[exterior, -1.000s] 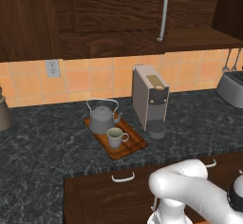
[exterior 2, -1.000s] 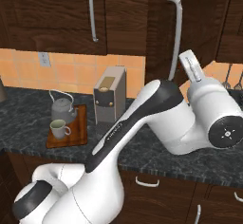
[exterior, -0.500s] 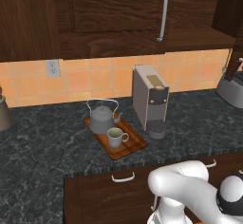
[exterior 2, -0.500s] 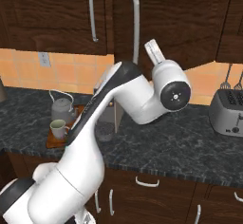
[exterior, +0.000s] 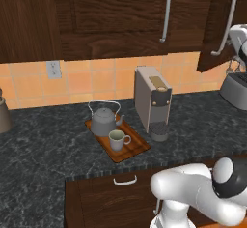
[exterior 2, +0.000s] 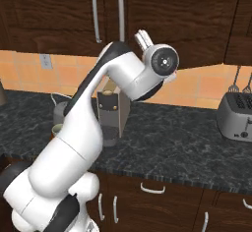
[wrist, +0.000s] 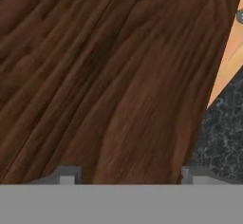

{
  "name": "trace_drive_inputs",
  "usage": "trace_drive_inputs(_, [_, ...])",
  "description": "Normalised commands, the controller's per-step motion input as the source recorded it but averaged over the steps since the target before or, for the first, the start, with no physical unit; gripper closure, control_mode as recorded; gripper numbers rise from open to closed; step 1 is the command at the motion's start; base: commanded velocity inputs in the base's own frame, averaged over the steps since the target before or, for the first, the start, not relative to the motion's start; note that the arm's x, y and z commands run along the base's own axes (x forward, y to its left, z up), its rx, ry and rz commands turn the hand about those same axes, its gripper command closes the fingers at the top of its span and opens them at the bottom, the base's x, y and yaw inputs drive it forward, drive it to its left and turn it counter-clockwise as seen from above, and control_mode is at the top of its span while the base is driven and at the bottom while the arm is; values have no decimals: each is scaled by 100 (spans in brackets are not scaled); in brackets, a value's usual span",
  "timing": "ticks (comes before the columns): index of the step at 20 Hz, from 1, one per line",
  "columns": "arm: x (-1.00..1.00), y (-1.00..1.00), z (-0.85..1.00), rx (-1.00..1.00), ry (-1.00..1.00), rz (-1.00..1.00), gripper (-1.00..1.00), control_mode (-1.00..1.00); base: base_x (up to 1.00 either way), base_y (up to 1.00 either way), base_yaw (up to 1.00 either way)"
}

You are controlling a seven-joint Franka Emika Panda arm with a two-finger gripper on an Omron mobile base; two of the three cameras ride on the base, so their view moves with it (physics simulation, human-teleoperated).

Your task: Pick the kettle from the counter and place it on the tray. Then pick the mug from the cabinet and place it on the tray. Then close the cabinet doors.

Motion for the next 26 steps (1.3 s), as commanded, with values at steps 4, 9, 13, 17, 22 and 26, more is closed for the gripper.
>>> trace_drive_inputs(4, [97,64,-4,0,16,4,-100,-100,0,0,0])
trace_drive_inputs(9, [100,55,-25,0,5,0,-100,-100,0,0,0])
trace_drive_inputs(13, [100,37,-41,0,0,0,-100,-100,0,0,0])
trace_drive_inputs(17, [92,13,-34,0,3,-5,-100,-100,0,0,0])
trace_drive_inputs(22, [64,2,-26,0,11,-12,-100,-100,0,0,0])
trace_drive_inputs(26, [53,0,-28,0,8,-14,-100,-100,0,0,0])
